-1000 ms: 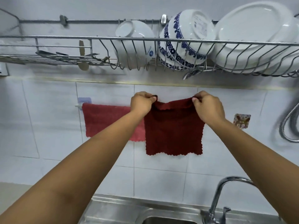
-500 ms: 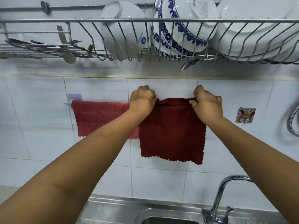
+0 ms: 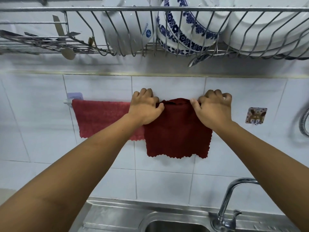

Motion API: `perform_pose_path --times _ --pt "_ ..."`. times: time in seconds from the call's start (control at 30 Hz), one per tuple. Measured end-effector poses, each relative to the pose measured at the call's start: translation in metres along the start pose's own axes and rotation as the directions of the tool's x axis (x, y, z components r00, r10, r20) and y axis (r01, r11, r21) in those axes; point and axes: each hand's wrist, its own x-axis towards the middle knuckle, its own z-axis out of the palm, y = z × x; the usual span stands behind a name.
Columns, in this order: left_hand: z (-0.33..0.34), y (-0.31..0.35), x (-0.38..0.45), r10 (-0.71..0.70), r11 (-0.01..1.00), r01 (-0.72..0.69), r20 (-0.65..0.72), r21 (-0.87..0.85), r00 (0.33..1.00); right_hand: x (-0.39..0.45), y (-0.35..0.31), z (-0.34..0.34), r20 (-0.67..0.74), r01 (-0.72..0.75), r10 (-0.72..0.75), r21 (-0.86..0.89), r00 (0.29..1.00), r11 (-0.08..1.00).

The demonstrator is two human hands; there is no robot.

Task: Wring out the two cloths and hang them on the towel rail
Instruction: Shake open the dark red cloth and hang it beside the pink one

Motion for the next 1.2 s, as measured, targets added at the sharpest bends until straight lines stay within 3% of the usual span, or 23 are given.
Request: perform_pose_path --times 0.13,0.23,0.3,0.4,0.67,0.83,0.9,1.0,1.2 --pt "0.005 0.004 -0.003 -0.058 0.998 0.057 0.032 0.038 0.998 0.005 -0.004 -0.006 0.084 -0.013 0.014 -0.012 0.996 1.0" --pt "0.002 0.01 -0.005 -0.104 0.994 0.106 -0.072 0.032 0.992 0.011 -0.006 -0.007 0.173 -0.018 0.026 -0.047 0.985 0.999" --pt "-0.001 0.017 -0.009 -0.063 0.997 0.068 -0.163 0.026 0.985 0.013 -0.007 -0.007 0.2 -0.006 0.019 -0.063 0.98 0.998" --pt "0.001 0.028 -0.017 -0.026 0.999 0.03 -0.125 0.031 0.992 0.013 -0.004 -0.006 0.192 0.026 -0.014 -0.06 0.981 0.998" --pt "-0.004 0.032 -0.012 -0.019 0.997 0.018 0.013 0.075 1.0 -0.018 -0.002 0.011 -0.05 -0.028 0.028 -0.01 0.998 1.0" --pt "-0.005 0.022 -0.003 0.009 0.999 0.001 0.237 -0.04 0.971 -0.041 -0.003 0.017 -0.196 0.002 0.017 0.095 0.98 0.996" --pt "-0.004 0.021 -0.004 0.013 1.0 -0.011 0.154 -0.015 0.988 -0.043 -0.003 0.016 -0.245 0.041 -0.012 0.114 0.97 0.993" --pt "-0.003 0.025 -0.015 -0.033 0.999 0.035 -0.043 0.029 0.999 -0.035 -0.006 0.01 -0.121 0.021 -0.011 0.081 0.993 0.996" --pt "-0.008 0.029 -0.025 -0.051 0.999 0.051 -0.026 0.009 0.998 -0.019 -0.01 0.006 0.032 0.017 -0.016 -0.014 0.999 1.0"
